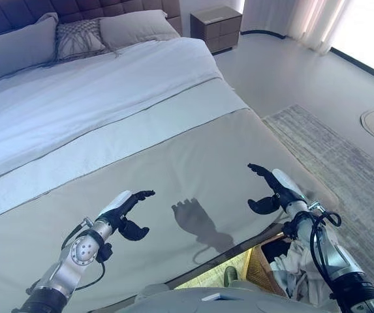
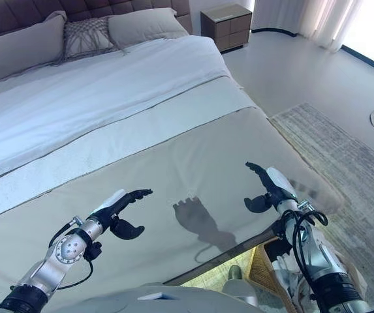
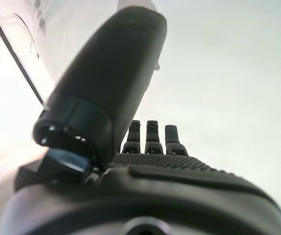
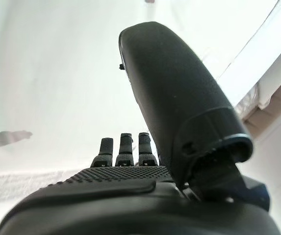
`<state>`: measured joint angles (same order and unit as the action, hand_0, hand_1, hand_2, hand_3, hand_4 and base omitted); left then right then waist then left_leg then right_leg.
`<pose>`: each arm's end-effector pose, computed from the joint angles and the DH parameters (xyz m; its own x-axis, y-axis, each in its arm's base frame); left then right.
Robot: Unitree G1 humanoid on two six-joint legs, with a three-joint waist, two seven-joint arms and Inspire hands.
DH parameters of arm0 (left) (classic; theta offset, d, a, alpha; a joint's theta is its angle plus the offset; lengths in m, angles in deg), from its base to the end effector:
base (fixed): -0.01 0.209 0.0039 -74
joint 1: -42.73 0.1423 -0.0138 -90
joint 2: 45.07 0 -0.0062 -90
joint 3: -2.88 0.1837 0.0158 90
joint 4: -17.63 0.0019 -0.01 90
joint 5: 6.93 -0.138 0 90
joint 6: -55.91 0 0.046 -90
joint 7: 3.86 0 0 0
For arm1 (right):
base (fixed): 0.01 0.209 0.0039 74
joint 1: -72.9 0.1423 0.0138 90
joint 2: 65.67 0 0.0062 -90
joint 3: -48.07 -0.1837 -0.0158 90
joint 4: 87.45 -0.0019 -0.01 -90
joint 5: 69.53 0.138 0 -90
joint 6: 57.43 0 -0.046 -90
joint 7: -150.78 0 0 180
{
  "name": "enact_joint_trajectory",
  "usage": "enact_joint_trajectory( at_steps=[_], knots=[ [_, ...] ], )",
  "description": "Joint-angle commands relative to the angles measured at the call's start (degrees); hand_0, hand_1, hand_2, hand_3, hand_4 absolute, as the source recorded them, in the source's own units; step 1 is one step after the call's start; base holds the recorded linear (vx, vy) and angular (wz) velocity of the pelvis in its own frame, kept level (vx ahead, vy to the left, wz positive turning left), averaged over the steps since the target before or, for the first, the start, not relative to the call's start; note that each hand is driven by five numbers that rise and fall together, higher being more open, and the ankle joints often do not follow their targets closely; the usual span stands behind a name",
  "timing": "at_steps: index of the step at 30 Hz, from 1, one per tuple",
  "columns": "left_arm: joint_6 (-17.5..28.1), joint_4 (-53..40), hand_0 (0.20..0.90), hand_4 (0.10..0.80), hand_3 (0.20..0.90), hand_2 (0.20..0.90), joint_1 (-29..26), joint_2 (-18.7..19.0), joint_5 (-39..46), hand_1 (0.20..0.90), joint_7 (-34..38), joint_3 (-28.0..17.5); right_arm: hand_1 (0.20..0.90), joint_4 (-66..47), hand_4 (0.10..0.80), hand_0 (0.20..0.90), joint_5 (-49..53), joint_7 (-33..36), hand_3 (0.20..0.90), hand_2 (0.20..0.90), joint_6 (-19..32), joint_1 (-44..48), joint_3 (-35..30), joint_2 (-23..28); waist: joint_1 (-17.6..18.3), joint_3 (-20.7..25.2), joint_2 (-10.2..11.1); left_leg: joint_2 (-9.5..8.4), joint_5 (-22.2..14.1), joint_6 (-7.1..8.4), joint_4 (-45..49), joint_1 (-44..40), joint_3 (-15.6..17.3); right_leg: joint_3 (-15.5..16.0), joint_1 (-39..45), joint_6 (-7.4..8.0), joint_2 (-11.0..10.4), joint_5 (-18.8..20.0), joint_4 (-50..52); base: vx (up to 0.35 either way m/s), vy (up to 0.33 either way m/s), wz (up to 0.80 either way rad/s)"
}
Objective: Pick up the clothes from the bed and place them into the basket
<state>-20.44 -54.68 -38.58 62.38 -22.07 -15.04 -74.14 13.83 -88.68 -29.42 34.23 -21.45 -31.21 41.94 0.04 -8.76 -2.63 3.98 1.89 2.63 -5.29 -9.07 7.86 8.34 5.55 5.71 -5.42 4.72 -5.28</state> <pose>0.1486 0.2479 -0.0089 0.8317 -0.2768 -0.4813 0.5401 0.6044 0.5857 0.1766 -0.2469 0.0158 0.9463 0.0493 -0.3196 -0.2858 0.5902 -0.7550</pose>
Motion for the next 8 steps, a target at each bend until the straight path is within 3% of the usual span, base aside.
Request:
enact_joint_trajectory(
  at_steps=[1,8],
  knots=[
    [1.48,-2.62,0.9,0.8,0.9,0.9,-3.47,3.6,4.72,0.9,0.49,-1.07,0.9,-4.12,0.8,0.9,2.02,1.5,0.9,0.9,3.01,2.86,1.58,1.99,-0.32,2.53,1.18,-0.77,-2.96,-0.44,2.76,2.03,-1.84,3.31,0.53,0.72,-0.75,-6.02,5.78,0.037,0.016,0.05],
    [1.23,-2.41,0.9,0.8,0.9,0.9,-2.85,2.65,6.69,0.9,1.05,-0.62,0.9,-5.02,0.8,0.9,2.34,1.45,0.9,0.9,2.91,2.14,2.54,1.66,-0.33,2.26,1.52,-0.78,-2.99,-0.57,2.65,1.88,-1.98,3.23,0.72,0.86,-0.82,-6.05,5.77,0.011,0.004,0.02]
  ],
)
